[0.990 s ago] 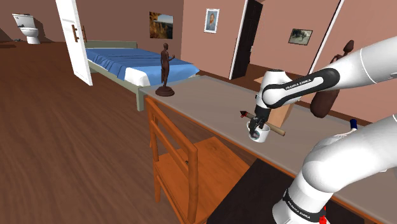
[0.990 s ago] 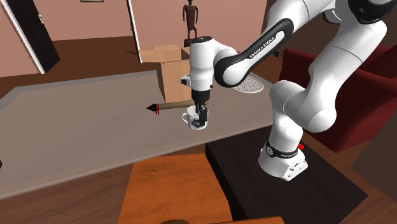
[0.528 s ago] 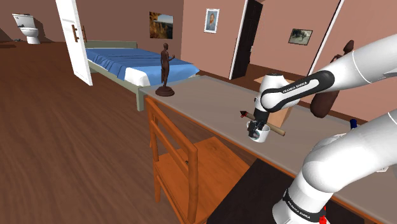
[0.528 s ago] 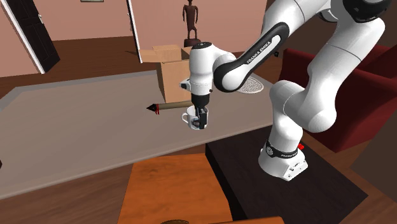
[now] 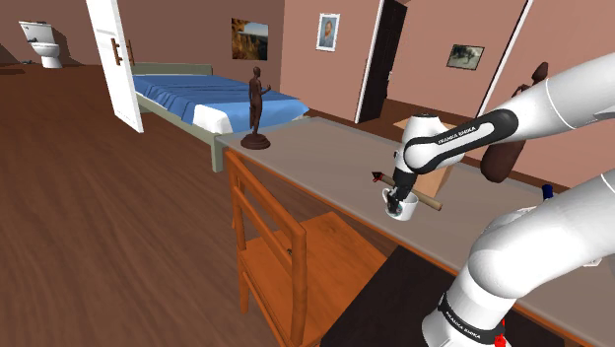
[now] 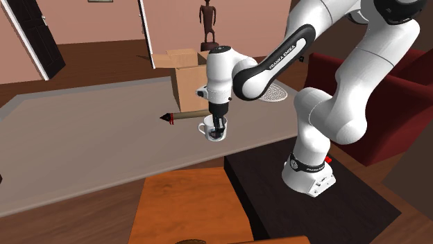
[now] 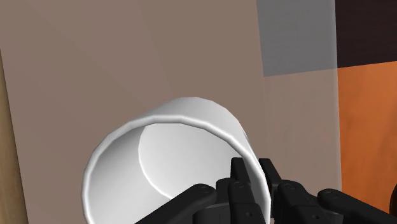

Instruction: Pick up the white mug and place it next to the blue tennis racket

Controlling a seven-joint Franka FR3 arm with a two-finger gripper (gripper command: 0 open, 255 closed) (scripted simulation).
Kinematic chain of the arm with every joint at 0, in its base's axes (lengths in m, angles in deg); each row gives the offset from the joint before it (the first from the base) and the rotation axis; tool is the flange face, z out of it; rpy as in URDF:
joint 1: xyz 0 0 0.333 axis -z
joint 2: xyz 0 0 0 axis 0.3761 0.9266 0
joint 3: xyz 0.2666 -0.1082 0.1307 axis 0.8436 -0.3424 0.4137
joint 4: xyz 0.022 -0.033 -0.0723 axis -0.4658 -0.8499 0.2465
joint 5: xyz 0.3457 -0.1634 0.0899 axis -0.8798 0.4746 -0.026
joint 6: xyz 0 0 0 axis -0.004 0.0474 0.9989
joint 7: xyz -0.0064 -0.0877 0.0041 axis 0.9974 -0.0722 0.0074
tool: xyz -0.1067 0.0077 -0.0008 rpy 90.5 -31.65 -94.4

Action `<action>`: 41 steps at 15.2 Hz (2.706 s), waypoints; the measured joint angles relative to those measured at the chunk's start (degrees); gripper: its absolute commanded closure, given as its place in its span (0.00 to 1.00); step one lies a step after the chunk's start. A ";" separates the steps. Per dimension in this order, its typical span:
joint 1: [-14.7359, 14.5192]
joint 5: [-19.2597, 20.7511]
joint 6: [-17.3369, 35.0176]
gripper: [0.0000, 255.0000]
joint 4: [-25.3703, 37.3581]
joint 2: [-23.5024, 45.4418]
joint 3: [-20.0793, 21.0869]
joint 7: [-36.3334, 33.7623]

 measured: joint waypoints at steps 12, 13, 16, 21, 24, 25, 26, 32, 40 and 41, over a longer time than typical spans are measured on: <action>0.14 -0.72 -6.31 1.00 2.33 -4.04 1.54 0.09; 0.17 -0.82 -7.21 1.00 2.82 -4.45 1.64 0.26; 0.33 -1.09 -9.98 1.00 3.92 -6.16 2.23 0.47; 0.07 -2.03 -14.79 1.00 6.61 -8.28 3.54 0.51; -0.02 -2.52 -17.59 1.00 8.43 -9.27 4.14 0.73; -0.14 -2.75 -18.42 1.00 9.03 -9.48 4.43 0.66; -0.08 -2.84 -19.47 1.00 9.70 -9.90 4.55 0.87; -0.33 -3.74 -24.40 1.00 13.35 -11.18 5.68 1.18; 4.43 -0.04 -30.20 1.00 11.39 -19.73 3.17 6.44; 5.44 0.77 -30.95 1.00 10.66 -21.34 2.61 7.43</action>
